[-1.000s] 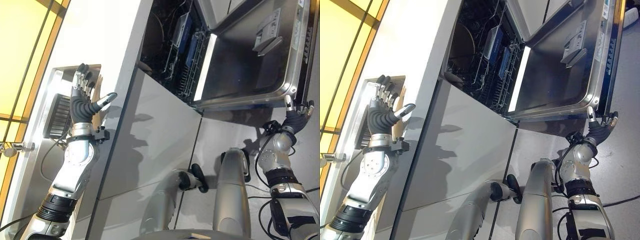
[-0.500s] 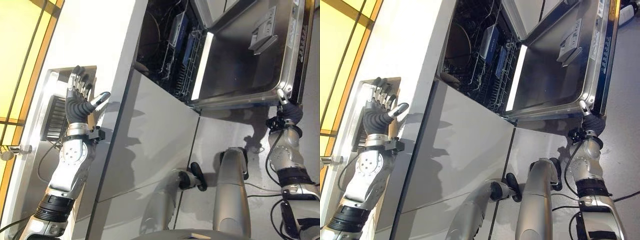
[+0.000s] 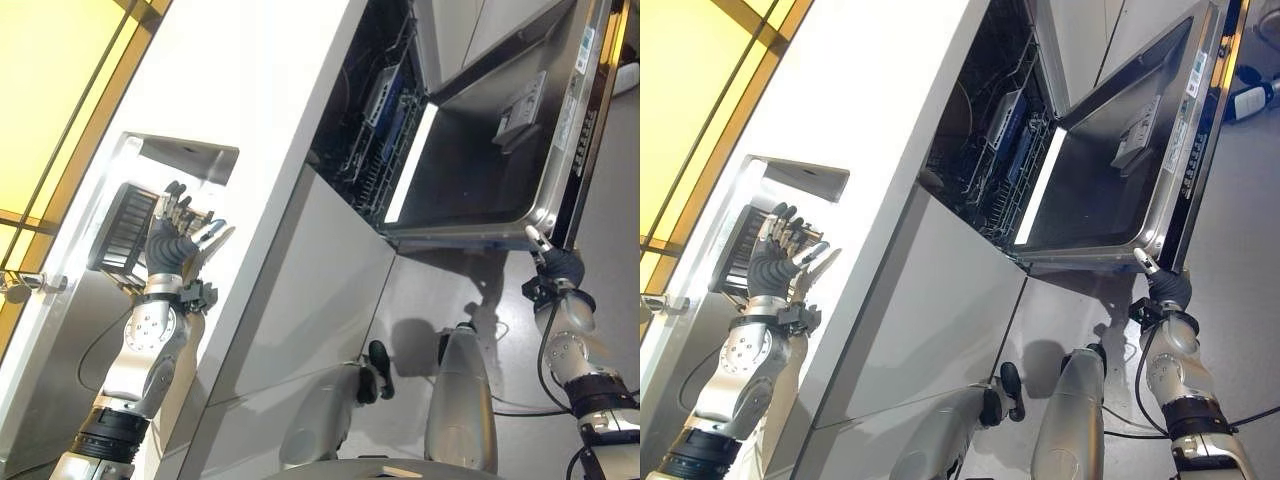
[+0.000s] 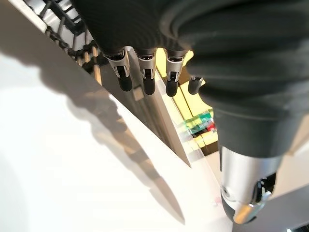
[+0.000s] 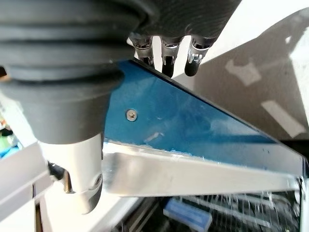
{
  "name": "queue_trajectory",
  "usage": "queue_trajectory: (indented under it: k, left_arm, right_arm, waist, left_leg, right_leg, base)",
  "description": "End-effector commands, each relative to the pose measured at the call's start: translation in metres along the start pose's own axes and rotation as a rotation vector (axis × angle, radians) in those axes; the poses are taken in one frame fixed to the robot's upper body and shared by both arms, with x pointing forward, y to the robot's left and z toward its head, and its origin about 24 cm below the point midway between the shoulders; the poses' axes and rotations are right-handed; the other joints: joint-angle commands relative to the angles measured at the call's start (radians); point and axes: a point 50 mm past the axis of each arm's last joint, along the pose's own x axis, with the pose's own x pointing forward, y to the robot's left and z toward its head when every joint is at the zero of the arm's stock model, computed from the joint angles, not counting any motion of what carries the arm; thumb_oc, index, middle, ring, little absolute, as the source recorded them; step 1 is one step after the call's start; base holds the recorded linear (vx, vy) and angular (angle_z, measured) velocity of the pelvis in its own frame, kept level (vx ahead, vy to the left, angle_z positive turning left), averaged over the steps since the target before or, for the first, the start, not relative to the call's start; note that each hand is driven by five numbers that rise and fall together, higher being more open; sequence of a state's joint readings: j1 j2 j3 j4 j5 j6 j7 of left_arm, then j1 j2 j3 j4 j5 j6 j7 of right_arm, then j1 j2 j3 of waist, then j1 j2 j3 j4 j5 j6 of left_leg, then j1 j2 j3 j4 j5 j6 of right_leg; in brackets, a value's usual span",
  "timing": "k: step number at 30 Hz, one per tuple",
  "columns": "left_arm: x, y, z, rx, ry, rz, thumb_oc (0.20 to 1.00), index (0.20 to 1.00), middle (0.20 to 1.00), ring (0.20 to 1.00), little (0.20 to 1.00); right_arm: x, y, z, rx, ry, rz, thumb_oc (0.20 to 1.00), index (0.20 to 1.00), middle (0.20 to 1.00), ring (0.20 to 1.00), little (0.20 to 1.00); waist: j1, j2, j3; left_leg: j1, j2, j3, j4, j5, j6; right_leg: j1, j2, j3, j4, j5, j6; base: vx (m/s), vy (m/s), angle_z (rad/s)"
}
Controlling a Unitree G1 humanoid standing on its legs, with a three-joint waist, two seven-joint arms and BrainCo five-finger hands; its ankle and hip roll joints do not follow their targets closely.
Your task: Pick up plates and place into dishwasher.
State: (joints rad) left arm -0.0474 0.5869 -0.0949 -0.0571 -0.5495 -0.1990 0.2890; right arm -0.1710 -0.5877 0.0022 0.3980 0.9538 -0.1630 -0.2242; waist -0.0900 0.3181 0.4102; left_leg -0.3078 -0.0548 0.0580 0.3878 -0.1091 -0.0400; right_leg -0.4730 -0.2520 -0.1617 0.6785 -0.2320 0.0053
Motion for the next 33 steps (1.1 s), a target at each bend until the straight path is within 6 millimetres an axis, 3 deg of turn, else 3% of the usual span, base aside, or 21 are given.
queue_trajectory:
  k: [1,10,14,25,33]
  left_arm:
    - [0.014,0.011,0.053,0.068,-0.236,-0.019,1.0,1.0,1.0,1.0,1.0]
    - [0.016,0.015,0.05,0.189,-0.183,-0.08,1.0,1.0,1.0,1.0,1.0]
    - [0.013,0.014,0.047,0.215,-0.166,-0.122,1.0,1.0,1.0,1.0,1.0]
    - [0.015,0.016,0.044,0.214,-0.142,-0.16,1.0,1.0,1.0,1.0,1.0]
    - [0.015,0.018,0.038,0.196,-0.131,-0.154,1.0,1.0,1.0,1.0,1.0]
  right_arm:
    - [-0.008,0.166,0.107,0.09,-0.474,0.765,1.0,1.0,1.0,1.0,1.0]
    - [-0.01,0.164,0.065,0.191,-0.381,0.713,1.0,1.0,1.0,1.0,1.0]
    - [-0.015,0.165,0.051,0.213,-0.353,0.702,1.0,1.0,1.0,1.0,1.0]
    - [-0.022,0.161,0.034,0.124,-0.323,0.653,1.0,1.0,1.0,1.0,1.0]
    - [-0.028,0.145,0.022,0.103,-0.294,0.578,1.0,1.0,1.0,1.0,1.0]
  waist:
    - [0.142,-0.077,-0.036]
    - [0.249,-0.23,-0.191]
    - [0.284,-0.275,-0.256]
    - [0.292,-0.327,-0.336]
    - [0.256,-0.33,-0.358]
  left_leg:
    - [-0.005,-0.083,0.038,0.032,-0.021,0.086]
    - [0.152,-0.056,-0.049,-0.101,-0.006,0.075]
    - [0.215,-0.046,-0.08,-0.17,0.01,0.074]
    - [0.322,-0.025,-0.096,-0.3,0.037,0.076]
    - [0.343,-0.018,-0.066,-0.329,0.039,0.077]
  right_leg:
    - [0.102,0.007,0.037,-0.149,0.082,0.006]
    - [0.394,0.053,-0.09,-0.376,0.112,0.012]
    - [0.479,0.083,-0.123,-0.452,0.123,0.021]
    - [0.552,0.114,-0.13,-0.508,0.154,0.049]
    - [0.553,0.12,-0.11,-0.529,0.165,0.055]
  base:
    - [0.1,-0.091,0.25]
    - [0.17,-0.168,0.34]
    - [0.14,-0.119,0.46]
    - [0.02,-0.029,0.52]
    - [-0.04,-0.001,-0.11]
